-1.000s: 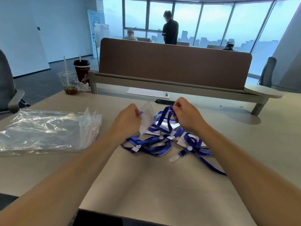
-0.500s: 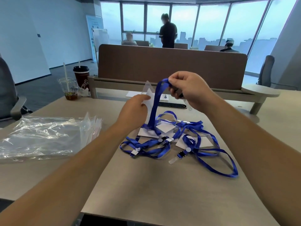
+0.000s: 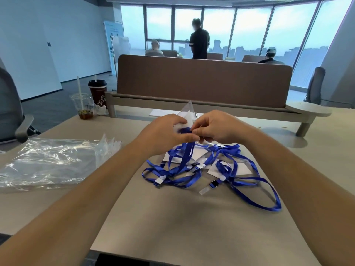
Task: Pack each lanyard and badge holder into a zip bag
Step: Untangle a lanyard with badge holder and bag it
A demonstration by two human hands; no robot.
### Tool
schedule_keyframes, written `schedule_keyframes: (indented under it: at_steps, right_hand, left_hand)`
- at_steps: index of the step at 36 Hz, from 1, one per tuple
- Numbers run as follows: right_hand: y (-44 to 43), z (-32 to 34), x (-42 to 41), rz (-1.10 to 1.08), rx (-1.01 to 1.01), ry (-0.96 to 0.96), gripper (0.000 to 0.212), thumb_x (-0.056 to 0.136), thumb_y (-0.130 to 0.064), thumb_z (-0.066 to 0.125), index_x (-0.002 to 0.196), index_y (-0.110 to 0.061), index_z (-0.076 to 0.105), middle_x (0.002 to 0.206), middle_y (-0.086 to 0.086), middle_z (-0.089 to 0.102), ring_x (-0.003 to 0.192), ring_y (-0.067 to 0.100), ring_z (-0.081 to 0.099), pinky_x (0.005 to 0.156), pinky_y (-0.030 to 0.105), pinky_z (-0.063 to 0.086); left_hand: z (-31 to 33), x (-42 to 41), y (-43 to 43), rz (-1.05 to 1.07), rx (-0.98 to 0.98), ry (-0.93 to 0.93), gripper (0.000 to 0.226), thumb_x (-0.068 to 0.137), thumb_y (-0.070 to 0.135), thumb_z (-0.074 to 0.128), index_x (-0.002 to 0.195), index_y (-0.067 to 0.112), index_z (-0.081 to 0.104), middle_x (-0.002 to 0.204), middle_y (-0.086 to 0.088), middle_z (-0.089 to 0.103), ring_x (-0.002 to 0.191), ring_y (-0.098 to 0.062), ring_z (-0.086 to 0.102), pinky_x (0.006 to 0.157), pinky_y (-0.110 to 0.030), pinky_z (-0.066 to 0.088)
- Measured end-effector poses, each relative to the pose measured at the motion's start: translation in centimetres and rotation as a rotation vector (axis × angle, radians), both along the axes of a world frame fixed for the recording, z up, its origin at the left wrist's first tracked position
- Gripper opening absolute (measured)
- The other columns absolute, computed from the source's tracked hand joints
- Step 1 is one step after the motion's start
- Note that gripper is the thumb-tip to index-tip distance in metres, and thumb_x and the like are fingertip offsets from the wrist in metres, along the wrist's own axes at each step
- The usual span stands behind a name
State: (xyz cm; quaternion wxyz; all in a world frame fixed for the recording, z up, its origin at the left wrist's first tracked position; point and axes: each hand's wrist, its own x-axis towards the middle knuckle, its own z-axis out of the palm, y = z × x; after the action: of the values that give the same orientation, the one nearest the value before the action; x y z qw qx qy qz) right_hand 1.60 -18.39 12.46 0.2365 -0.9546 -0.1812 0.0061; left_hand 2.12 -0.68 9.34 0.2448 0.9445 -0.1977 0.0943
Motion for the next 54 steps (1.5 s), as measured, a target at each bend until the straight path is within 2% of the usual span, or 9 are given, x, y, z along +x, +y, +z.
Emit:
schedule_keyframes:
  at_steps: [10, 19, 26, 32, 35, 40, 45, 49, 54]
  right_hand:
    - [-0.2, 0.1, 0.2, -0.001, -0.008, -0.061, 0.009, 0.093, -0.025, 0.067, 0.087, -0.023, 0.062, 0.071, -0.007, 0.068, 0.058, 0.006, 0.059, 0.062, 0.020, 0.045]
    - [-1.7, -3.4, 0.7, -0.273, 0.260, 0.006, 0.017, 0.096, -0.026, 0.064, 0.094, -0.011, 0.071, 0.085, 0.002, 0.075, 0.072, 0.014, 0.071, 0.071, 0.030, 0.059]
    - [2.3, -7.0, -0.9, -0.075, 0.236, 0.309, 0.057, 0.086, -0.037, 0.074, 0.138, -0.027, 0.053, 0.134, -0.007, 0.055, 0.114, 0.011, 0.053, 0.091, 0.028, 0.043]
    - [4.5, -8.2, 0.1, -0.123, 0.431, 0.194, 0.031, 0.095, -0.035, 0.063, 0.124, -0.025, 0.066, 0.109, -0.010, 0.067, 0.093, 0.007, 0.061, 0.070, 0.017, 0.040]
    - [4.6, -7.9, 0.8, -0.203, 0.515, 0.164, 0.012, 0.095, -0.030, 0.063, 0.099, -0.019, 0.068, 0.083, -0.009, 0.071, 0.073, 0.004, 0.063, 0.063, 0.018, 0.047]
    - [2.9, -6.6, 2.6, -0.318, 0.578, 0.035, 0.003, 0.095, -0.016, 0.061, 0.096, -0.014, 0.063, 0.085, -0.002, 0.073, 0.080, 0.013, 0.068, 0.068, 0.026, 0.049]
    - [0.8, -5.4, 3.4, -0.264, 0.771, 0.032, 0.012, 0.098, -0.012, 0.058, 0.092, -0.009, 0.068, 0.069, 0.007, 0.066, 0.071, 0.027, 0.062, 0.080, 0.046, 0.054]
    - [-0.1, -3.7, 3.3, -0.261, 0.873, 0.016, 0.024, 0.102, -0.015, 0.051, 0.093, -0.010, 0.073, 0.056, 0.000, 0.052, 0.055, 0.016, 0.046, 0.065, 0.035, 0.046]
    - [-1.6, -1.0, 2.5, -0.268, 0.737, -0.068, 0.028, 0.103, -0.026, 0.051, 0.092, -0.017, 0.075, 0.062, 0.004, 0.053, 0.059, 0.017, 0.043, 0.058, 0.033, 0.036]
  left_hand:
    - [-0.2, 0.3, 0.1, 0.038, 0.062, -0.006, 0.021, 0.097, 0.036, 0.058, 0.102, 0.019, 0.069, 0.077, -0.002, 0.064, 0.065, -0.014, 0.054, 0.061, -0.025, 0.042]
    - [0.3, 1.2, 1.7, 0.138, -0.254, 0.095, 0.038, 0.099, 0.034, 0.055, 0.085, 0.002, 0.071, 0.079, -0.021, 0.066, 0.058, -0.020, 0.053, 0.059, -0.031, 0.044]
    - [1.9, 1.1, 1.6, 0.184, -0.295, 0.078, 0.039, 0.100, 0.036, 0.052, 0.087, 0.004, 0.070, 0.081, -0.018, 0.069, 0.063, -0.025, 0.067, 0.059, -0.028, 0.049]
    - [4.2, 0.4, 2.4, 0.214, -0.298, 0.007, 0.036, 0.101, 0.034, 0.051, 0.073, 0.013, 0.061, 0.059, -0.003, 0.054, 0.052, -0.015, 0.056, 0.037, -0.008, 0.035]
    - [5.3, 0.2, 3.5, 0.262, -0.302, -0.065, 0.035, 0.101, 0.034, 0.052, 0.080, 0.010, 0.066, 0.068, -0.009, 0.061, 0.056, -0.020, 0.060, 0.050, -0.022, 0.046]
    - [6.6, 0.5, 5.9, 0.348, -0.319, -0.166, 0.032, 0.100, 0.033, 0.054, 0.081, 0.010, 0.069, 0.074, -0.011, 0.065, 0.062, -0.022, 0.060, 0.066, -0.034, 0.052]
    - [6.9, 0.3, 6.3, 0.344, -0.253, -0.138, 0.030, 0.099, 0.034, 0.056, 0.086, 0.011, 0.070, 0.074, -0.005, 0.065, 0.063, -0.018, 0.060, 0.072, -0.035, 0.055]
    - [6.6, 0.0, 5.8, 0.303, -0.217, -0.110, 0.030, 0.099, 0.032, 0.056, 0.094, 0.008, 0.074, 0.080, -0.013, 0.069, 0.069, -0.027, 0.066, 0.071, -0.043, 0.056]
    - [5.8, -0.1, 4.7, 0.249, -0.223, -0.035, 0.029, 0.100, 0.031, 0.054, 0.093, 0.010, 0.073, 0.078, -0.011, 0.069, 0.057, -0.020, 0.060, 0.054, -0.029, 0.047]
